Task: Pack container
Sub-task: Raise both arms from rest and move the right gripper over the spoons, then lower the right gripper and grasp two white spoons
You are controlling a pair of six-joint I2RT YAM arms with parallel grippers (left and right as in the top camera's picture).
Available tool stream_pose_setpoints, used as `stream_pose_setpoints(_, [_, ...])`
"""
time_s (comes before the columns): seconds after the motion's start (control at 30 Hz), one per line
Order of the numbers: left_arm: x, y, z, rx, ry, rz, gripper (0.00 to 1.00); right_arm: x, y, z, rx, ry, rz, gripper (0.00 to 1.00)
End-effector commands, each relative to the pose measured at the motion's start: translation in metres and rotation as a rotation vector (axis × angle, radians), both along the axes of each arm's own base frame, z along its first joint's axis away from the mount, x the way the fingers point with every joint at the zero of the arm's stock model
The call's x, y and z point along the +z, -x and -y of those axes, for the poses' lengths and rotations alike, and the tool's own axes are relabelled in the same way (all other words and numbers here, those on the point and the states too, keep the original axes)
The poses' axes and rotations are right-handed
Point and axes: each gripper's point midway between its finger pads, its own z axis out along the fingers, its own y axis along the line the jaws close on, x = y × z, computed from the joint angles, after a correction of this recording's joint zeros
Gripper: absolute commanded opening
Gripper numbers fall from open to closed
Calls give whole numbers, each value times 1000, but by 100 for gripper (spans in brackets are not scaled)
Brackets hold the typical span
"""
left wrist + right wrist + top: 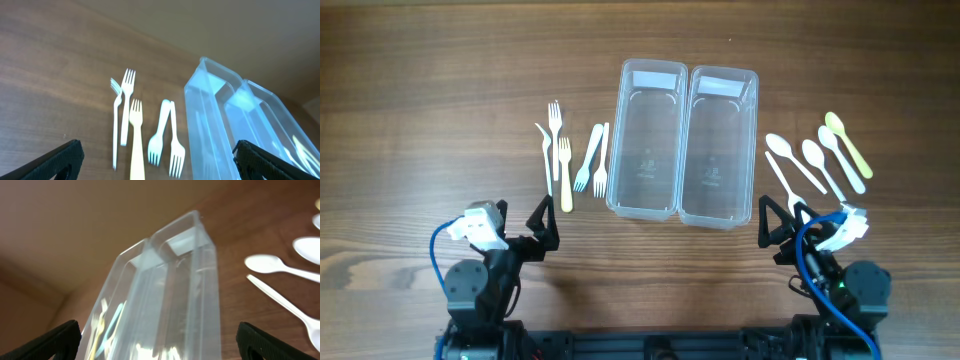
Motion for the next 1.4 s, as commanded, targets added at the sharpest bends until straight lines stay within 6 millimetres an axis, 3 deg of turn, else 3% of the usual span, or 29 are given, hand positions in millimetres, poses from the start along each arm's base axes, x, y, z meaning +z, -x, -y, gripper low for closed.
stream_pose_setpoints(0.0, [43, 0, 2, -18, -9, 14, 100, 56, 4, -10, 93, 140, 93, 99])
stream_pose_setpoints(0.13, [74, -9, -7, 26, -35, -73, 100, 95, -12, -9, 141, 274, 21, 100])
stream_pose_setpoints(0.23, [95, -23, -14, 51, -76, -172, 100, 123, -38, -7, 192, 349, -81, 100])
stream_pose_setpoints(0.33, [106, -36, -16, 27, -157, -261, 100, 134, -66, 2, 217, 432, -217, 100])
stream_pose_setpoints(0.4, [110, -44, -24, 55, -199, -330, 100, 130, -82, 17, 219, 527, -341, 100])
stream_pose_setpoints(0.53, [108, -55, -42, 133, -248, -435, 100, 103, -112, 51, 190, 662, -617, 100])
stream_pose_setpoints(0.63, [99, -62, -44, 140, -256, -471, 100, 73, -135, 55, 230, 659, -719, 100])
stream_pose_setpoints(0.8, [91, -61, -44, 135, -258, -509, 100, 23, -146, 66, 265, 671, -875, 100])
stream_pose_setpoints(0.97, [90, -61, -44, 135, -258, -509, 100, -6, -146, 73, 270, 692, -970, 100])
stream_pose_setpoints(1.23, [90, -61, -44, 135, -258, -509, 100, -65, -127, 87, 294, 720, -1077, 97])
stream_pose_setpoints(1.37, [90, -60, -44, 135, -257, -511, 100, -94, -119, 71, 408, 675, -1041, 91])
